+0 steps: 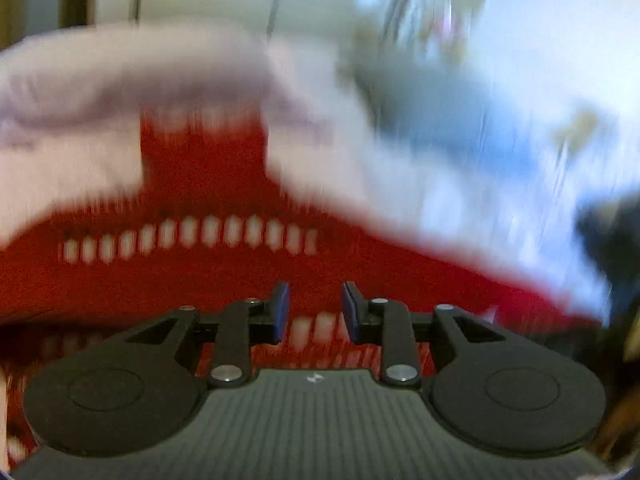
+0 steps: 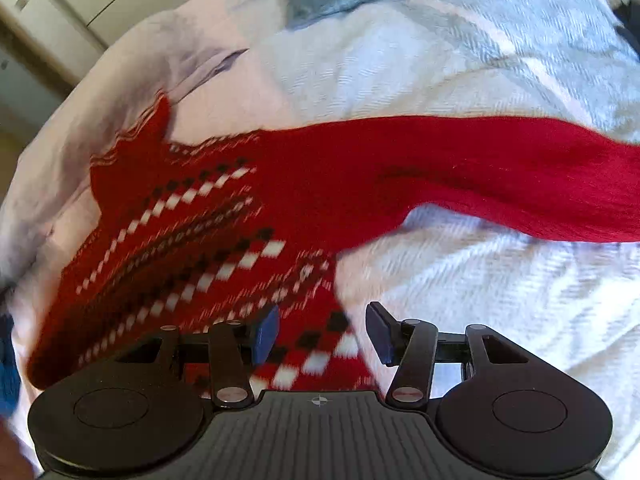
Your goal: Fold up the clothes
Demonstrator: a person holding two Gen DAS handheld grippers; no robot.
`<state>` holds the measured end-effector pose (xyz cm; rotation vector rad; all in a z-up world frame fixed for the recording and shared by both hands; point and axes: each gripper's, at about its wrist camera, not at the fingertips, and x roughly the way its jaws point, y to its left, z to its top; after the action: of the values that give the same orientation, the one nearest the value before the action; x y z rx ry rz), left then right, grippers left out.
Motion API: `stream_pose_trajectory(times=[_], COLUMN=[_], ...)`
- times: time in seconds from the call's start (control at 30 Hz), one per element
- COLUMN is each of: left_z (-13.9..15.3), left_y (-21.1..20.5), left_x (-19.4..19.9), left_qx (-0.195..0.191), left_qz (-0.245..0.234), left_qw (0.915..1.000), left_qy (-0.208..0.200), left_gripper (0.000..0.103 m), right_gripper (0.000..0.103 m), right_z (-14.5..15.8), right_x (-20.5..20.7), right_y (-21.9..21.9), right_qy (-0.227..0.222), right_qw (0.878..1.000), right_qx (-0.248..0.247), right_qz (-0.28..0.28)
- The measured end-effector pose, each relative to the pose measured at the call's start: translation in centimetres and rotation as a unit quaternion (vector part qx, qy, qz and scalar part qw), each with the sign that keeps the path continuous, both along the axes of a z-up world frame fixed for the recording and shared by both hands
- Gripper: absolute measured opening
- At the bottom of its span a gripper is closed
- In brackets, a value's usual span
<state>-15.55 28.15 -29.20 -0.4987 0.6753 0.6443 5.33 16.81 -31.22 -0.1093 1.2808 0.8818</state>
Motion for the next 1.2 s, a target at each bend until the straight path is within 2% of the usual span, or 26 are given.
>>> stream_pose_trajectory(times=[0.07,0.13,0.2,0.27,0.33,0.47,0.53,0.63,0.67,0.7,0.73,0.77,0.83,0.9,0.97,1.0,1.07,1.1,1.13,1.2], left_z=[-1.6,-1.8,-2.1,-2.3,-2.3,-2.9,-3.5,-4.2,-4.4,-4.6,-4.7,-4.7,-4.9,-4.8,-5.2,-5.4,-6.4,-6.5,-6.5,-6.6], left_y=[-0.8,-0.2,1.3,2.6,4.6,7.2,8.3,9.5,10.0,10.5,10.8,11.2,11.9,11.5,10.4,9.9,9.1,9.1,9.1,9.2], left_x=[-1.6,-4.4,-7.2,-10.2,-12.5,-15.9,-16.4,-17.2,-17.3,-17.4,-17.5,-17.5,-16.7,-16.1,-15.0,-14.5,-13.4,-13.3,-13.2,-13.0], left_qx=[0.0,-0.004,-0.006,0.01,0.026,0.019,0.013,-0.009,-0.019,-0.029,-0.038,-0.043,-0.02,0.026,0.076,0.101,0.137,0.139,0.14,0.141], left_qz=[0.003,0.03,0.067,0.107,0.136,0.177,0.194,0.219,0.228,0.233,0.233,0.231,0.224,0.189,0.128,0.096,0.037,0.03,0.024,0.013], left_qw=[0.9996,0.9984,0.9947,0.9876,0.98,0.9696,0.9665,0.9657,0.9658,0.967,0.9685,0.9702,0.9715,0.9736,0.9735,0.9702,0.9582,0.9565,0.9551,0.9523], left_qy=[0.029,0.047,0.078,0.114,0.143,0.167,0.167,0.139,0.122,0.099,0.079,0.061,0.077,0.125,0.174,0.198,0.249,0.255,0.26,0.27], left_gripper=[0.026,0.026,0.026,0.026,0.028,0.031,0.032,0.034,0.033,0.032,0.029,0.012,0.007,0.008,0.008,0.008,0.008,0.008,0.008,0.011], right_gripper=[0.052,0.052,0.052,0.052,0.052,0.052,0.052,0.05,0.02,0.005,0.003,0.002,0.002,0.001,0.001,0.001,0.001,0.002,0.002,0.002], right_z=[-0.9,-1.9,-2.8,-3.7,-4.5,-6.6,-7.5,-8.1,-8.0,-7.8,-7.6,-7.1,-4.7,-2.9,-2.4,-2.2,-4.5,-6.2,-7.7,-8.6], right_x=[0.4,0.8,1.1,1.5,1.6,2.2,2.4,2.2,2.1,2.1,2.0,1.9,1.5,1.3,1.4,1.5,1.9,2.2,2.5,3.0], right_y=[0.3,0.6,0.9,1.3,2.1,4.3,5.4,6.5,6.8,7.0,7.3,7.4,7.3,6.7,6.0,5.7,5.9,6.1,6.1,5.7], right_qy=[0.051,0.102,0.153,0.197,0.21,0.195,0.188,0.183,0.177,0.169,0.161,0.146,0.089,0.039,0.01,-0.005,-0.007,0.005,0.025,0.053], right_qw=[0.998,0.991,0.98,0.966,0.959,0.961,0.961,0.961,0.963,0.965,0.968,0.971,0.973,0.97,0.973,0.973,0.986,0.991,0.992,0.987], right_qx=[0.035,0.07,0.105,0.138,0.152,0.13,0.122,0.125,0.128,0.131,0.135,0.144,0.189,0.224,0.217,0.214,0.145,0.103,0.083,0.106], right_qz=[-0.023,-0.045,-0.068,-0.092,-0.114,-0.148,-0.162,-0.168,-0.16,-0.149,-0.138,-0.126,-0.097,-0.081,-0.083,-0.084,-0.085,-0.086,-0.091,-0.104])
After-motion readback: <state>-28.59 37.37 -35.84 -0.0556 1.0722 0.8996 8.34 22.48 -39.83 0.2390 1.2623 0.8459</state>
